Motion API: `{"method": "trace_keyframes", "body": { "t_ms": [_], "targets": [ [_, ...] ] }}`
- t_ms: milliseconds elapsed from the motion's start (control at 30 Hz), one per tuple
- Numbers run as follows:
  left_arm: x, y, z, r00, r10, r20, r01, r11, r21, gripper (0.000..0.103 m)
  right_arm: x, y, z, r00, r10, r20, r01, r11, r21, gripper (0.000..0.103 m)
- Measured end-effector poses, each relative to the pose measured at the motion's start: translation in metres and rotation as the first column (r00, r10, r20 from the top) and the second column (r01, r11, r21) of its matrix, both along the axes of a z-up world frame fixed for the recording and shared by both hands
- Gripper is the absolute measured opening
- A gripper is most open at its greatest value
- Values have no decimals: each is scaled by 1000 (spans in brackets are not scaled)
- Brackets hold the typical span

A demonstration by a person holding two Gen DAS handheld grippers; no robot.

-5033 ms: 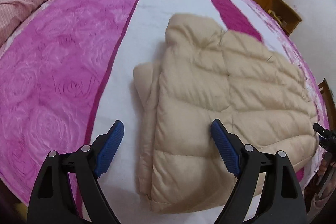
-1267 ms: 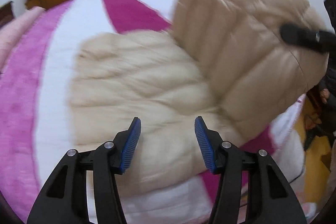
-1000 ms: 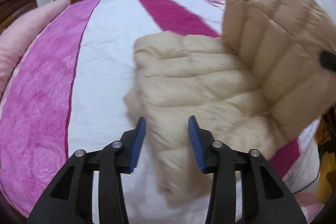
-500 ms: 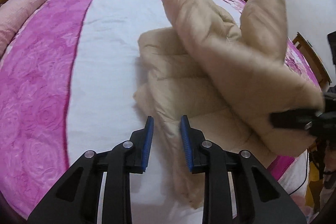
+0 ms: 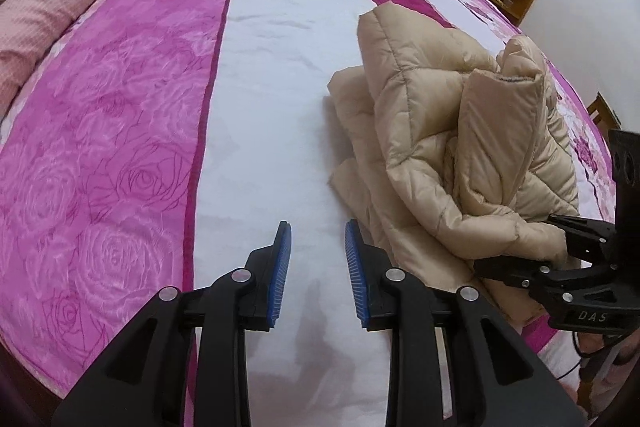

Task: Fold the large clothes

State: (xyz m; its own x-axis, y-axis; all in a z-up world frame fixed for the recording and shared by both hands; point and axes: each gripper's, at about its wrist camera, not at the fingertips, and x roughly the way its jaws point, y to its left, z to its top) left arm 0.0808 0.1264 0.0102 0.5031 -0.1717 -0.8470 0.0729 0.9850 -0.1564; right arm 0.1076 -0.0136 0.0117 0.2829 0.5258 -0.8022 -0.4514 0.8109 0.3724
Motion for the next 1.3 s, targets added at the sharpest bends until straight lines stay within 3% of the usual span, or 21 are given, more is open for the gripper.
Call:
{"method": "trace_keyframes", "body": {
  "t_ms": [100,300,500,633,733,867,967,1033,1100,1267,1300],
  "targets": [
    [-4,0,7,1000,1,16,-1,1000,-5,41,-10,-2,12,1000,0,15,-1,998,57,65],
    [-16,-9,34,998,-15,65,17,999,-34,60,-46,-22,49,998,-4,69,-1,997,74,76],
    [-22,-23,63,991,-47,122,59,994,-92,63,-64,-63,79,992,-58,112,46,993,106,76],
    [-24,-41,76,984,-86,158,99,992,-79,63,-62,-100,88,976,-150,161,133,985,114,76],
    [-18,-55,81,981,-97,168,114,989,-93,63,-56,-134,85,956,-252,151,232,963,140,76],
    [-4,-73,80,980,-90,178,113,986,-127,63,-45,-174,75,903,-383,196,371,923,99,76],
    [9,-89,74,980,-94,174,121,980,-156,64,-32,-192,59,889,-434,144,420,900,118,76],
    [15,-95,69,982,-96,162,123,978,-166,72,-23,-196,46,894,-436,107,424,898,118,76],
    [21,-104,61,983,-113,145,137,976,-170,72,-17,-198,37,902,-425,77,414,901,129,76],
    [23,-113,44,985,-132,112,142,986,-89,72,-2,-173,18,935,-355,19,348,924,159,76],
    [21,-112,41,984,-140,109,149,986,-79,72,0,-166,17,939,-342,17,335,928,160,72]
  ]
}}
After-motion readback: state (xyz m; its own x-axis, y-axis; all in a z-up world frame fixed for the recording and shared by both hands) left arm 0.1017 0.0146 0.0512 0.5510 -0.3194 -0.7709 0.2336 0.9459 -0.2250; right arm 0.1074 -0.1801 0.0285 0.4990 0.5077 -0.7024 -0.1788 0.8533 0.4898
